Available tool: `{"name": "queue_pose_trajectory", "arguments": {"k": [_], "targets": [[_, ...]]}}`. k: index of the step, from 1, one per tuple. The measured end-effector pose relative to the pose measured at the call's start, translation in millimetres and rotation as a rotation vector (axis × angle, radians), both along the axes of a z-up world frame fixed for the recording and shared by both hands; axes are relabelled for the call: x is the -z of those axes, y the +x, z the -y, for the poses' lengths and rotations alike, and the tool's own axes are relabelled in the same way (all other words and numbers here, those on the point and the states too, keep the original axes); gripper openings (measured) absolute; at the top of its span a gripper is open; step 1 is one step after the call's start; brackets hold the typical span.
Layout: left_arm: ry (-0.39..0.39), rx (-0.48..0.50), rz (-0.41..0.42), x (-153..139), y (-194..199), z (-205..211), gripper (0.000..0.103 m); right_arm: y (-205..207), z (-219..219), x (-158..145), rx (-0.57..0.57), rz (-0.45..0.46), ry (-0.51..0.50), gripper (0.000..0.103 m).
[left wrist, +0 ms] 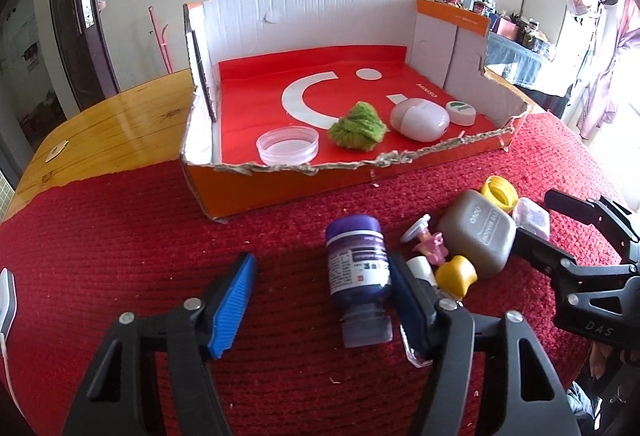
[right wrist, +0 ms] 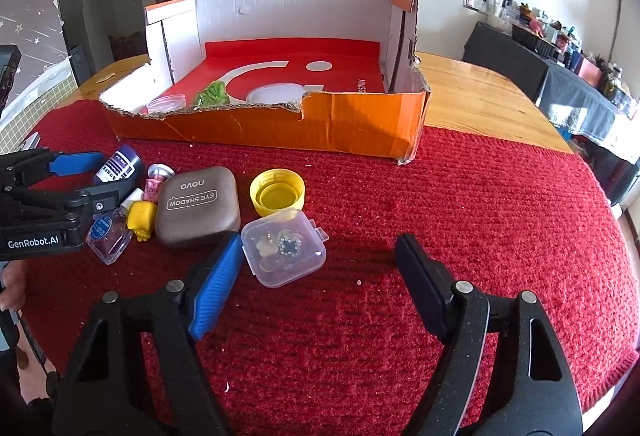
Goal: Organize objects
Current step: 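Grasp the purple-capped bottle with the left tool while the right tool approaches the clear square box, then carry the bottle into the box with the left tool while the right tool carries the clear square box in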
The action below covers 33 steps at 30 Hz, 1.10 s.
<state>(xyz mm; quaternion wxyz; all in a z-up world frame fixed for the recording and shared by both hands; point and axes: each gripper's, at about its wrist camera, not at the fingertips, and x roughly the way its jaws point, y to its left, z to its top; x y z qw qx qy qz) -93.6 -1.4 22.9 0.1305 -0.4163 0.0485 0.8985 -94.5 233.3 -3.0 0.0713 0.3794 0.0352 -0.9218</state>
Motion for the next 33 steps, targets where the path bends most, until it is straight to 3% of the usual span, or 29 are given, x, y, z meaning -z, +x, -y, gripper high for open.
{"name": "queue_pose_trajectory", "arguments": {"k": [6,8,10,11,17,26,33], "targets": [[0.025,0.02,0.0,-1,1,-3,0.054,-1,2,-1,-0.016,-0.003,-0.01,0.064],[0.042,0.034,0.0,-2,3,-5,0.037,0,4,-1,-0.026,-0.005,-0.007,0.057],[0.065,0.052,0.007,-3,4,-6,0.029,0,6,-1,-0.042,-0.003,-0.009,0.049],[0.069,0.053,0.008,-3,5,-6,0.029,1,8,-1,-0.055,0.0,-0.013,0.04],[0.092,0.048,-0.013,-14,14,-3,0.028,6,10,-5,-0.073,-0.01,-0.014,0.04],[0.113,0.041,-0.079,-41,28,4,0.028,17,4,-41,-0.07,-0.104,-0.03,0.04],[0.118,0.041,-0.082,-44,33,7,0.028,18,2,-45,-0.073,-0.102,-0.048,0.04]]}}
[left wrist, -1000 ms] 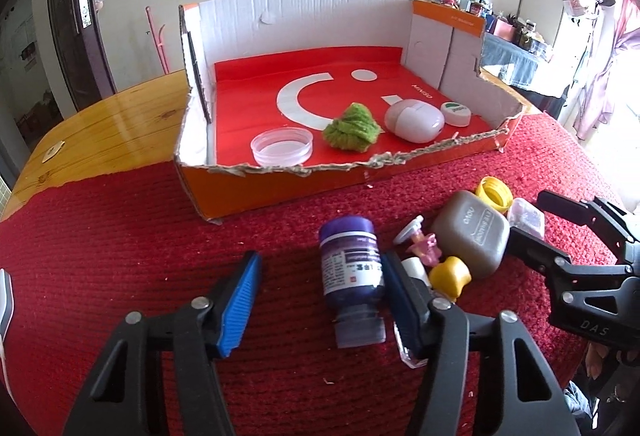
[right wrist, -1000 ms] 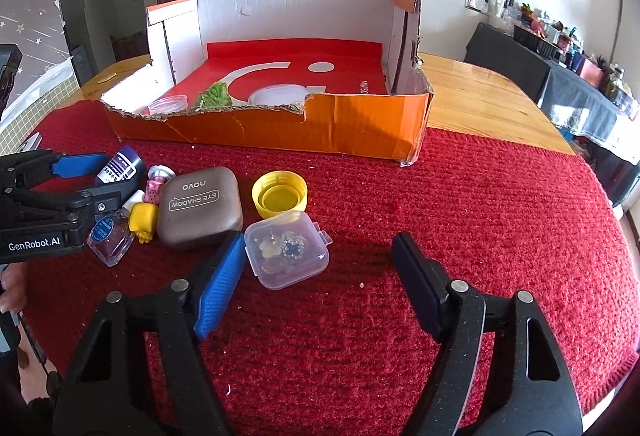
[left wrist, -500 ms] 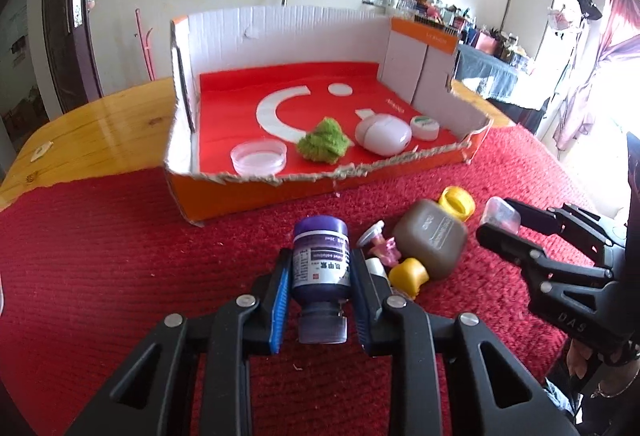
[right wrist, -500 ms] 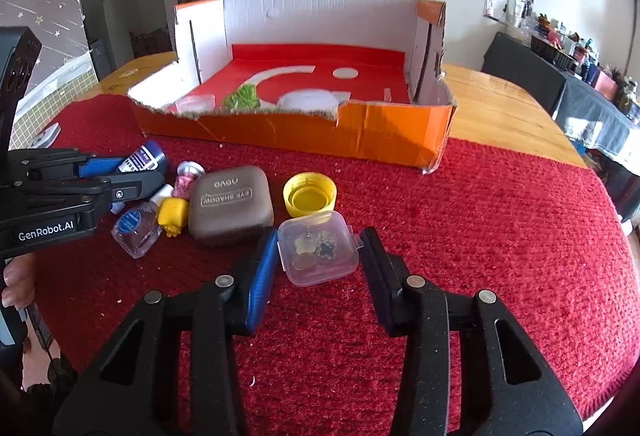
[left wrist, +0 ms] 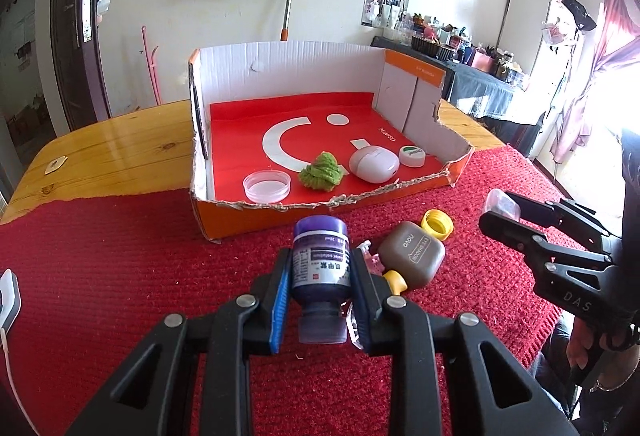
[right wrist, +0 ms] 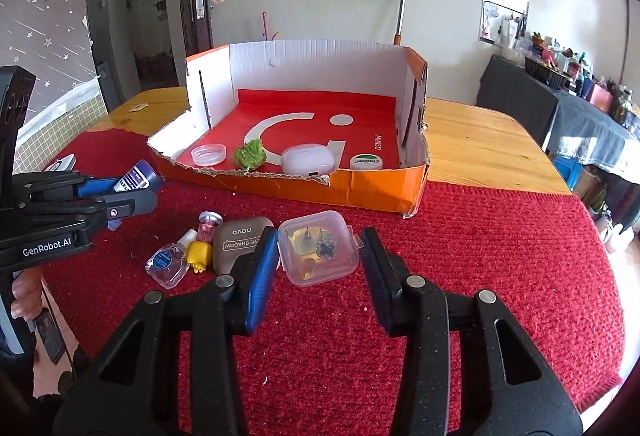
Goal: Organize objects
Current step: 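Carry the bottle into the box with the left tool while the right tool carries the clear square box in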
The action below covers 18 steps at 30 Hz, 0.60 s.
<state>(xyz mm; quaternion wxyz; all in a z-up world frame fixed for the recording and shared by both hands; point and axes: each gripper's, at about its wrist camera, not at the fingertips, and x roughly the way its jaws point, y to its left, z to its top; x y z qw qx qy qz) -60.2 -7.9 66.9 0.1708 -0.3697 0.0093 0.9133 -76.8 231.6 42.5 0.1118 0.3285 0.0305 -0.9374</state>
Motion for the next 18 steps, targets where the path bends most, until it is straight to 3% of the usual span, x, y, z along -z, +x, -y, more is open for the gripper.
{"name": "queue_pose_trajectory", "arguments": {"k": [18], "targets": [[0.005,-0.007,-0.038,-28,-10,0,0.028,-9,-1,-21,-0.02,-0.014,-0.021,0.04]]}}
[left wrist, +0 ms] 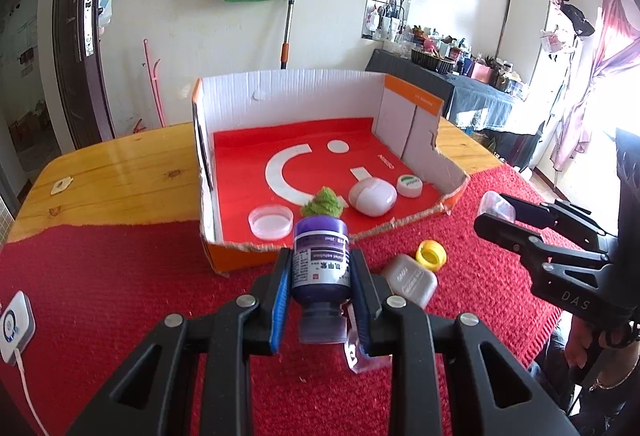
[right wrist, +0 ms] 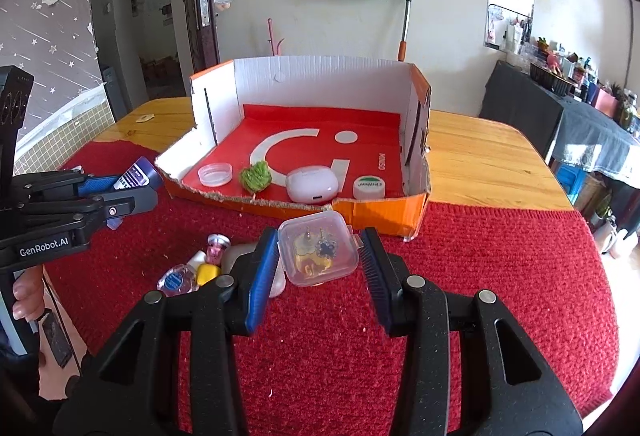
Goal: Organize objects
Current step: 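Carry the bottle into the box with the left tool while the right tool carries the clear square box in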
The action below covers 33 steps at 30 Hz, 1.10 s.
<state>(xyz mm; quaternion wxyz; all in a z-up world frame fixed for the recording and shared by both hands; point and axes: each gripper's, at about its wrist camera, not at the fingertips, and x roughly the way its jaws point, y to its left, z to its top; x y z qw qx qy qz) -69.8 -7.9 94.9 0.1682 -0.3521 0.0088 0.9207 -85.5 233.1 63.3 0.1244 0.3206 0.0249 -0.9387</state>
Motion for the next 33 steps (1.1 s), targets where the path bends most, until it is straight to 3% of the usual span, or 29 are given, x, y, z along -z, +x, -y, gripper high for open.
{"name": "queue_pose_trajectory", "arguments": {"k": [8,13,23,33], "targets": [[-0.027,0.003,0.015,-10,-34,-5,0.028,-32,-1,-20,-0.017,-0.003,-0.005,0.04],[-0.054,0.006,0.052,-8,-68,-8,0.028,-71,-2,-20,-0.024,0.058,-0.007,0.04],[-0.077,0.009,0.155,8,-127,-4,0.028,-142,-3,0,0.013,0.176,0.003,0.04],[-0.106,0.022,0.212,25,-152,-8,0.028,-171,-4,19,-0.001,0.259,0.011,0.04]]}}
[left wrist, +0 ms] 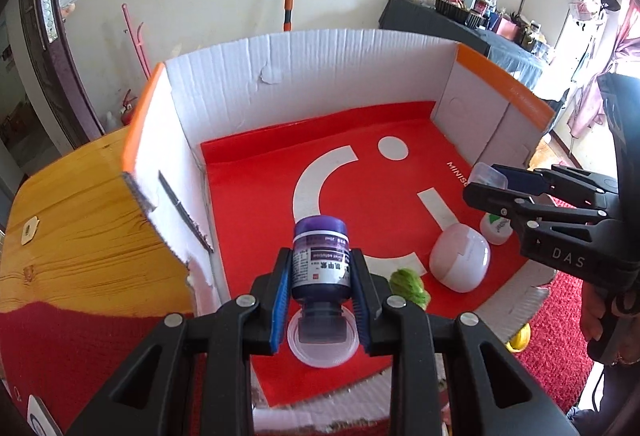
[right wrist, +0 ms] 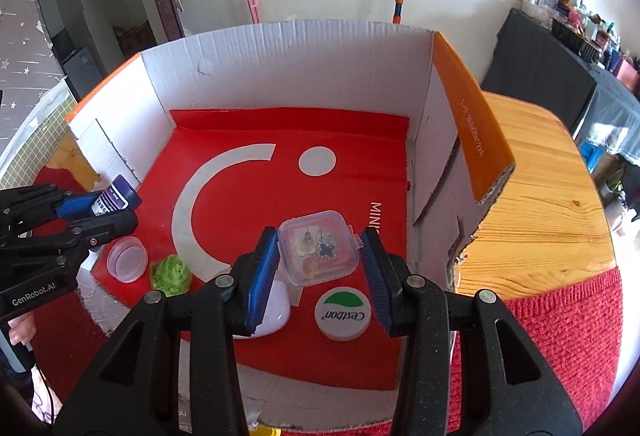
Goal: Organize objects
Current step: 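Carry the bottle into the box with the left tool while the right tool carries the clear square box in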
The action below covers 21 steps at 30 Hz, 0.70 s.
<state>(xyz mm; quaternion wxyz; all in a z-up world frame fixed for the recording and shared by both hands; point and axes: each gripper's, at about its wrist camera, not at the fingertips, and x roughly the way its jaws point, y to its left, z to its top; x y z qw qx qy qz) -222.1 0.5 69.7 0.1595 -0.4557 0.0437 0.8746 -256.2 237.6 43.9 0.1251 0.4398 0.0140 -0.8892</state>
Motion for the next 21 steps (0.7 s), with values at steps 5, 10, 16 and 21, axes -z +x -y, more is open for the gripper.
{"name": "queue_pose_trajectory", "arguments": {"k": [5,10,16,21], "targets": [[0.019,0.003,0.036,6,-13,0,0.028,-11,-1,6,0.006,0.028,0.017,0.04],[0.027,0.002,0.064,10,-25,-1,0.029,-21,-3,10,0.017,0.043,0.026,0.04],[0.006,0.004,0.096,20,-33,-5,0.028,-29,-4,14,0.031,0.063,0.032,0.04],[-0.005,0.004,0.104,24,-34,-6,0.028,-28,-2,14,0.022,0.065,0.057,0.04]]}}
